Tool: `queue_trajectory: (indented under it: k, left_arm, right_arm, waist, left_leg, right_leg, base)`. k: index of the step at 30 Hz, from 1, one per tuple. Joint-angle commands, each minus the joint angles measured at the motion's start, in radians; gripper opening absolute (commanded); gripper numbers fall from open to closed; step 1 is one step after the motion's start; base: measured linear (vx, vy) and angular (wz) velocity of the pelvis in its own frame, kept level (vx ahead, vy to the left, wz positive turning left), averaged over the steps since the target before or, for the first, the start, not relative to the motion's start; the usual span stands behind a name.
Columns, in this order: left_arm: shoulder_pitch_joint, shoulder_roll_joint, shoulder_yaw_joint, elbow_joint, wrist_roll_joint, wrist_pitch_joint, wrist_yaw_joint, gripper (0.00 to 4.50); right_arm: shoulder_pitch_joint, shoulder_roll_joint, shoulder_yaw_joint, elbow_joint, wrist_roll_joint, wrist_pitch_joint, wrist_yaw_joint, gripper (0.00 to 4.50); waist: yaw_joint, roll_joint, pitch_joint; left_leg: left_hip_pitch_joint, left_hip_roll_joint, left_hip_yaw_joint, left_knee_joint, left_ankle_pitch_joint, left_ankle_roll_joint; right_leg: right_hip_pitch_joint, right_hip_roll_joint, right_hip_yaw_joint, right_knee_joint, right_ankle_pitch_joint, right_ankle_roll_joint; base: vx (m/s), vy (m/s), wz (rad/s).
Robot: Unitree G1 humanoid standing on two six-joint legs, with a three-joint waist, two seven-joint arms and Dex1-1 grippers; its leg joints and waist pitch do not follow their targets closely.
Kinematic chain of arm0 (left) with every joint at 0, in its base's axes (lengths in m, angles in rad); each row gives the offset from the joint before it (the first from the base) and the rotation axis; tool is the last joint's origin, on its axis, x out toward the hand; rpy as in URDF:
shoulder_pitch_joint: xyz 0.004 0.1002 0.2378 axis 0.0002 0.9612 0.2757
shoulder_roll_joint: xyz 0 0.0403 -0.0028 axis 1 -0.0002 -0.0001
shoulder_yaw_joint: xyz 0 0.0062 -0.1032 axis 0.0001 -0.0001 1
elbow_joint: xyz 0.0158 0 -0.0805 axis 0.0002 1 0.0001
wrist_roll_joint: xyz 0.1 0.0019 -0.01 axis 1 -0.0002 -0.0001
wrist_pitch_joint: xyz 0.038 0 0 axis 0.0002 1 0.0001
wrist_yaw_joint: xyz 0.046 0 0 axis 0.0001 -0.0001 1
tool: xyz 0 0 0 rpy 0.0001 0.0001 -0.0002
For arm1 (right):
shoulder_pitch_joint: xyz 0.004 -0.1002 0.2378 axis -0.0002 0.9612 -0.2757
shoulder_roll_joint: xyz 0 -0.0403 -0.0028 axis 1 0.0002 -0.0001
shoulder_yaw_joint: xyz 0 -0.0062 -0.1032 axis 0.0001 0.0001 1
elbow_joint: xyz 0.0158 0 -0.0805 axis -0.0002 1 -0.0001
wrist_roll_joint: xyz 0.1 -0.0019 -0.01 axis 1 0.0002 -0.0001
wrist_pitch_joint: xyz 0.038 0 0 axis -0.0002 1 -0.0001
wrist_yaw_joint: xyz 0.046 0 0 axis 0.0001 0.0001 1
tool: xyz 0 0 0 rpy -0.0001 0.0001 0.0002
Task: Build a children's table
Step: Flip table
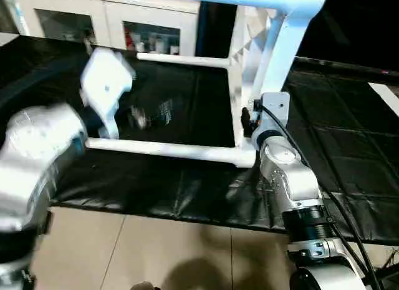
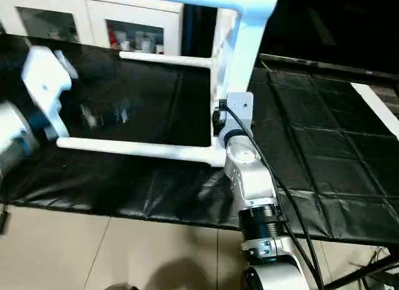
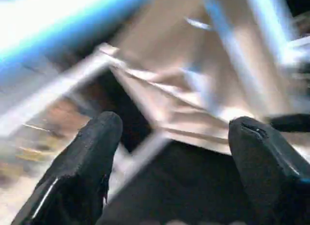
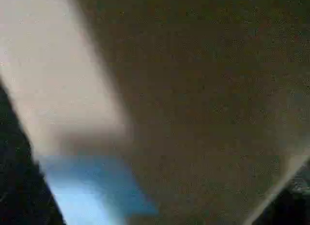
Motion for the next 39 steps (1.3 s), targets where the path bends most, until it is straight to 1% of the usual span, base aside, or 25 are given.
queue_trajectory:
  k: [1,2,3,4,8,9,11,12,14,15,16,17,18,20,21,23,24,25,28,29,30,32,34,36,39]
  left_arm:
    - [-0.040,0.024,-0.005,0.038,0.085,-0.109,0.030,3.96]
    - [-0.060,0.033,-0.004,0.053,0.114,-0.149,0.047,3.96]
    - [-0.060,0.033,-0.004,0.053,0.114,-0.149,0.047,3.96]
    - [-0.093,0.055,-0.008,0.080,0.170,-0.220,0.070,3.96]
    - [-0.122,0.094,-0.026,0.119,0.252,-0.320,0.093,3.96]
    - [-0.141,0.118,-0.043,0.169,0.316,-0.394,0.120,3.96]
    - [-0.158,0.142,-0.063,0.228,0.378,-0.440,0.149,3.96]
    - [-0.159,0.143,-0.064,0.232,0.381,-0.442,0.150,3.96]
    - [-0.172,0.155,-0.076,0.276,0.422,-0.456,0.163,3.96]
    - [-0.185,0.169,-0.089,0.315,0.456,-0.458,0.172,3.96]
    - [-0.189,0.173,-0.093,0.329,0.467,-0.458,0.176,3.96]
    - [-0.203,0.178,-0.103,0.360,0.481,-0.464,0.173,3.96]
    - [-0.214,0.182,-0.110,0.383,0.493,-0.468,0.171,3.96]
    - [-0.224,0.181,-0.112,0.404,0.502,-0.485,0.172,3.96]
    - [-0.256,0.178,-0.118,0.455,0.528,-0.513,0.192,3.96]
    - [-0.281,0.175,-0.121,0.491,0.546,-0.532,0.211,3.96]
    - [-0.298,0.171,-0.122,0.513,0.555,-0.543,0.223,3.96]
    - [-0.314,0.166,-0.121,0.530,0.565,-0.547,0.239,3.96]
    - [-0.328,0.158,-0.117,0.551,0.566,-0.551,0.253,3.96]
    - [-0.335,0.153,-0.114,0.563,0.560,-0.555,0.255,3.96]
    - [-0.338,0.150,-0.111,0.569,0.561,-0.559,0.263,3.96]
    - [-0.346,0.146,-0.110,0.581,0.564,-0.571,0.268,3.61]
    - [-0.356,0.144,-0.114,0.596,0.570,-0.587,0.268,3.55]
    - [-0.366,0.139,-0.117,0.614,0.572,-0.602,0.268,3.25]
    - [-0.373,0.127,-0.116,0.630,0.556,-0.611,0.260,3.07]
  right_arm:
    - [0.000,-0.012,-0.001,0.029,0.004,-0.032,0.020,3.36]
    - [0.001,-0.013,0.001,0.035,0.003,-0.049,0.023,3.36]
    - [0.001,-0.013,0.001,0.035,0.003,-0.049,0.023,3.36]
    - [-0.001,-0.014,-0.001,0.045,0.007,-0.067,0.030,3.36]
    - [-0.003,-0.008,-0.012,0.043,0.026,-0.065,0.039,3.36]
    - [-0.006,-0.009,-0.010,0.046,0.023,-0.070,0.045,3.36]
    - [-0.010,-0.008,-0.008,0.055,0.020,-0.082,0.050,3.36]
    - [-0.010,-0.008,-0.008,0.055,0.020,-0.083,0.051,3.36]
    - [-0.012,-0.005,-0.008,0.062,0.022,-0.094,0.056,3.36]
    - [-0.014,-0.003,-0.007,0.065,0.023,-0.101,0.058,3.21]
    - [-0.014,-0.002,-0.007,0.066,0.023,-0.104,0.058,3.21]
    - [-0.014,-0.002,-0.003,0.065,0.022,-0.107,0.061,3.21]
    - [-0.014,-0.002,0.000,0.064,0.021,-0.110,0.063,3.21]
    - [-0.013,-0.002,0.001,0.062,0.022,-0.112,0.066,2.88]
    - [-0.010,-0.002,0.002,0.059,0.024,-0.115,0.070,2.85]
    - [-0.010,-0.002,0.002,0.059,0.025,-0.118,0.071,2.79]
    - [-0.010,-0.002,0.002,0.061,0.025,-0.122,0.071,2.64]
    - [-0.010,-0.003,0.002,0.063,0.024,-0.125,0.072,2.49]
    - [-0.009,-0.003,0.002,0.062,0.022,-0.127,0.070,2.35]
    - [-0.008,-0.004,0.002,0.061,0.020,-0.128,0.070,2.26]
    - [-0.007,-0.004,0.002,0.060,0.020,-0.128,0.070,2.18]
    - [-0.006,-0.005,0.002,0.060,0.019,-0.130,0.072,2.01]
    - [-0.005,-0.005,0.003,0.060,0.017,-0.132,0.073,1.94]
    - [-0.005,-0.007,0.007,0.061,0.011,-0.133,0.073,1.92]
    - [-0.005,-0.009,0.011,0.063,0.006,-0.136,0.070,1.90]
  waist:
    - [0.001,0.027,-0.057]
    - [0.001,0.029,-0.057]
    - [0.000,0.028,-0.057]
    - [0.002,0.030,-0.056]
    - [0.002,0.033,-0.055]
    - [0.003,0.035,-0.055]
    - [0.003,0.035,-0.055]
    - [0.003,0.035,-0.055]
    - [0.002,0.038,-0.055]
    - [0.003,0.038,-0.055]
    - [0.002,0.037,-0.055]
    - [0.004,0.042,-0.055]
    - [0.003,0.041,-0.055]
    - [0.004,0.040,-0.055]
    - [0.004,0.043,-0.054]
    - [0.005,0.042,-0.055]
    - [0.005,0.046,-0.055]
    - [0.004,0.045,-0.056]
    - [0.005,0.044,-0.057]
    - [0.003,0.048,-0.057]
    - [0.003,0.049,-0.057]
    - [0.003,0.047,-0.058]
    - [0.004,0.047,-0.057]
    - [0.005,0.047,-0.057]
    - [0.006,0.047,-0.055]
  left_leg:
    - [0.042,0.041,-0.029,-0.084,-0.331,-0.157]
    - [0.043,0.042,-0.030,-0.084,-0.333,-0.161]
    - [0.044,0.043,-0.029,-0.084,-0.340,-0.161]
    - [0.044,0.043,-0.031,-0.084,-0.342,-0.160]
    - [0.045,0.044,-0.032,-0.085,-0.362,-0.160]
    - [0.045,0.044,-0.032,-0.085,-0.369,-0.160]
    - [0.046,0.044,-0.033,-0.085,-0.383,-0.162]
    - [0.047,0.044,-0.033,-0.085,-0.389,-0.164]
    - [0.049,0.046,-0.034,-0.086,-0.401,-0.171]
    - [0.048,0.045,-0.035,-0.086,-0.403,-0.170]
    - [0.048,0.045,-0.035,-0.087,-0.403,-0.169]
    - [0.049,0.045,-0.036,-0.087,-0.404,-0.169]
    - [0.050,0.045,-0.035,-0.087,-0.406,-0.169]
    - [0.051,0.045,-0.036,-0.087,-0.414,-0.165]
    - [0.050,0.044,-0.036,-0.087,-0.419,-0.164]
    - [0.050,0.046,-0.037,-0.087,-0.417,-0.164]
    - [0.049,0.045,-0.038,-0.087,-0.415,-0.164]
    - [0.049,0.046,-0.038,-0.087,-0.407,-0.165]
    - [0.047,0.046,-0.036,-0.085,-0.375,-0.159]
    - [0.045,0.045,-0.035,-0.084,-0.363,-0.158]
    - [0.045,0.044,-0.035,-0.084,-0.360,-0.157]
    - [0.044,0.045,-0.035,-0.084,-0.355,-0.154]
    - [0.045,0.045,-0.034,-0.082,-0.346,-0.147]
    - [0.046,0.045,-0.034,-0.083,-0.350,-0.146]
    - [0.049,0.046,-0.033,-0.083,-0.366,-0.149]
  right_leg:
    - [0.019,-0.043,0.033,-0.068,-0.151,-0.068]
    - [0.019,-0.043,0.033,-0.065,-0.147,-0.077]
    - [0.017,-0.042,0.033,-0.065,-0.148,-0.084]
    - [0.017,-0.043,0.033,-0.066,-0.150,-0.087]
    - [0.014,-0.044,0.033,-0.066,-0.159,-0.097]
    - [0.014,-0.044,0.033,-0.068,-0.164,-0.097]
    - [0.011,-0.046,0.033,-0.068,-0.179,-0.098]
    - [0.010,-0.047,0.033,-0.068,-0.187,-0.100]
    - [0.007,-0.046,0.033,-0.066,-0.187,-0.113]
    - [0.009,-0.047,0.033,-0.065,-0.188,-0.115]
    - [0.009,-0.047,0.033,-0.065,-0.188,-0.116]
    - [0.009,-0.049,0.033,-0.065,-0.186,-0.121]
    - [0.007,-0.048,0.032,-0.067,-0.186,-0.122]
    - [0.007,-0.050,0.032,-0.067,-0.186,-0.130]
    - [0.005,-0.049,0.033,-0.069,-0.189,-0.131]
    - [0.009,-0.052,0.033,-0.066,-0.187,-0.134]
    - [0.008,-0.051,0.033,-0.066,-0.183,-0.134]
    - [0.010,-0.052,0.032,-0.064,-0.166,-0.138]
    - [0.014,-0.051,0.032,-0.060,-0.129,-0.149]
    - [0.015,-0.050,0.031,-0.059,-0.112,-0.151]
    - [0.015,-0.049,0.031,-0.058,-0.107,-0.153]
    - [0.017,-0.051,0.031,-0.057,-0.100,-0.158]
    - [0.017,-0.051,0.032,-0.057,-0.095,-0.162]
    - [0.016,-0.050,0.032,-0.058,-0.099,-0.162]
    - [0.013,-0.052,0.032,-0.060,-0.121,-0.163]
  base:
    - [0.000,0.000,0.00]
    - [0.000,0.000,0.00]
    - [0.000,0.000,0.00]
    - [0.000,0.000,0.00]
    - [0.000,0.000,0.00]
    - [0.000,0.000,0.00]
    - [0.000,0.000,0.00]
    - [0.000,0.000,0.00]
    - [0.000,0.000,0.00]
    - [0.000,0.000,0.00]
    - [0.000,0.000,0.00]
    - [0.000,0.000,0.00]
    - [0.000,0.000,0.00]
    - [0.000,0.000,0.00]
    - [0.000,0.000,0.00]
    - [0.000,0.000,0.00]
    - [0.000,0.000,0.00]
    - [0.000,0.000,0.00]
    - [0.000,0.000,0.00]
    - [0.000,0.000,0.00]
    - [0.000,0.000,0.00]
    - [0.000,0.000,0.00]
    - [0.000,0.000,0.00]
    - [0.000,0.000,0.00]
    - [0.000,0.000,0.00]
